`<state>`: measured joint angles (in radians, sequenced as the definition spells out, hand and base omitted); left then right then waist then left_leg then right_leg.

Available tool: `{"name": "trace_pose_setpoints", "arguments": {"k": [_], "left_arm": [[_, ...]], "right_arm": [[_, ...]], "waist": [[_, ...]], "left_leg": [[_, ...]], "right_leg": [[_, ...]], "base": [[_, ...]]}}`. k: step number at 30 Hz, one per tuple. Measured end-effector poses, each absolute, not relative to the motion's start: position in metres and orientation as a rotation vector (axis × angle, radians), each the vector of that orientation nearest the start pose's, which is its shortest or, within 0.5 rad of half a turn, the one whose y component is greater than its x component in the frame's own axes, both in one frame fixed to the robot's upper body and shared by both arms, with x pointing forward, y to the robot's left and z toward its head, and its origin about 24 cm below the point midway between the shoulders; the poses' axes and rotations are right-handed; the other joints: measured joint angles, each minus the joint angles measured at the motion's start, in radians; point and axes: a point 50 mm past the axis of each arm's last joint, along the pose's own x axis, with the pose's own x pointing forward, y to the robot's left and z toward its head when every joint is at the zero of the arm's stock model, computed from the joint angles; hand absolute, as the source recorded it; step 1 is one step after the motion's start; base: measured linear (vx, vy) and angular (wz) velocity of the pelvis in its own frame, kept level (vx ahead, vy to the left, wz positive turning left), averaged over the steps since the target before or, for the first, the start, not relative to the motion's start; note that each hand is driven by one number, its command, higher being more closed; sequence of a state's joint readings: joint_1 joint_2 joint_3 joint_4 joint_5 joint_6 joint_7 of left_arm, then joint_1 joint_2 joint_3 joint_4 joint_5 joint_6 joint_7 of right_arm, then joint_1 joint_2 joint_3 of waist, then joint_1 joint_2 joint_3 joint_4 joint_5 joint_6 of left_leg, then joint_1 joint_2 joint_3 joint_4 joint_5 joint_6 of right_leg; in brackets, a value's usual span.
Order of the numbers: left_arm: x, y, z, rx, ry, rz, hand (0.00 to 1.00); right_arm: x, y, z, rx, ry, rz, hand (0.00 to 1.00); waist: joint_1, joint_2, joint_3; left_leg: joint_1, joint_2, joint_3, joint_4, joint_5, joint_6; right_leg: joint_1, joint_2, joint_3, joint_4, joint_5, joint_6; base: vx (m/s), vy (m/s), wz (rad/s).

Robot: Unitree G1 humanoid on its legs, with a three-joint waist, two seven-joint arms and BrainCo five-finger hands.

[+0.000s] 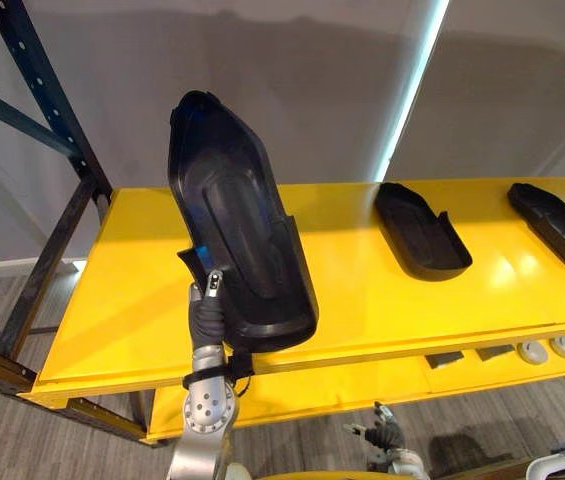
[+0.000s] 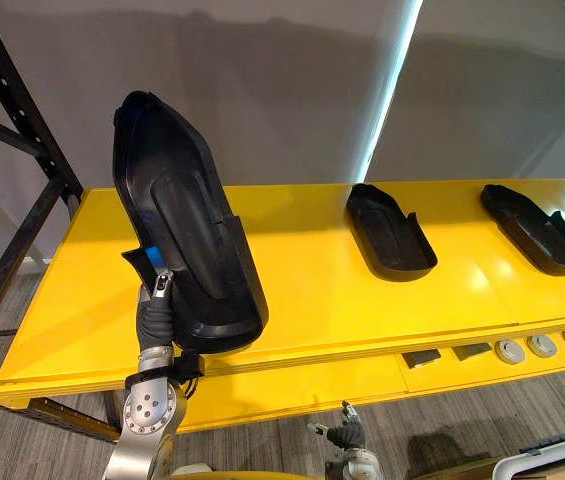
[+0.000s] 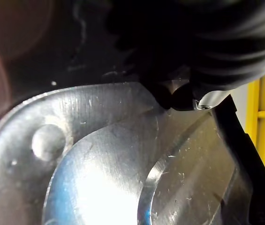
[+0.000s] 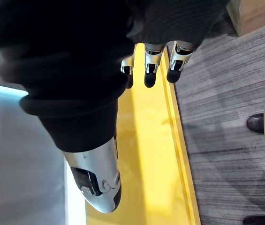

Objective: Walk over and take plastic housings, then place them on the shelf

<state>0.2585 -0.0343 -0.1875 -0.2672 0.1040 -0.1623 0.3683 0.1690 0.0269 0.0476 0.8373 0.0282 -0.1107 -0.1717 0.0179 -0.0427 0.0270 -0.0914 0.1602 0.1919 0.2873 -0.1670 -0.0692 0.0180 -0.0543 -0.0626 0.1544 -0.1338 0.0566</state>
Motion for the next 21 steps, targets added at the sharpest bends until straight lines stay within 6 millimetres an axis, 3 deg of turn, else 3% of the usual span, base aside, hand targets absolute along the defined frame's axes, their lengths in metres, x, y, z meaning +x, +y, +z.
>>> {"name": "trace_pose_setpoints", "arguments": {"k": [5,11,21], "left_arm": [[0.218,0.15,0.061,0.117,-0.172,0.292,1.0],[0.255,0.172,0.073,0.271,-0.195,0.337,1.0],[0.285,0.193,0.047,0.411,-0.001,0.377,1.0]], "right_arm": [[0.112,-0.149,-0.145,-0.029,0.897,-0.163,0.0],[0.111,-0.149,-0.146,-0.019,0.901,-0.126,0.0],[0.115,-0.148,-0.145,-0.033,0.891,-0.089,0.0]], "waist": [[0.0,0.008,-0.013],[-0.004,0.002,-0.024],[-0.027,0.005,-0.024]], "left_leg": [[0.002,-0.002,0.002,-0.012,0.003,-0.001],[0.007,-0.007,0.004,-0.051,0.031,-0.004],[0.027,-0.023,0.006,-0.184,0.118,-0.009]], "right_leg": [[0.013,0.003,0.007,-0.039,0.024,0.002],[0.01,0.005,0.011,-0.074,0.048,-0.002],[-0.028,0.006,0.01,-0.088,0.074,-0.015]], "base": [[-0.02,0.013,-0.04],[-0.01,-0.003,-0.02],[-0.01,-0.005,0.0]]}}
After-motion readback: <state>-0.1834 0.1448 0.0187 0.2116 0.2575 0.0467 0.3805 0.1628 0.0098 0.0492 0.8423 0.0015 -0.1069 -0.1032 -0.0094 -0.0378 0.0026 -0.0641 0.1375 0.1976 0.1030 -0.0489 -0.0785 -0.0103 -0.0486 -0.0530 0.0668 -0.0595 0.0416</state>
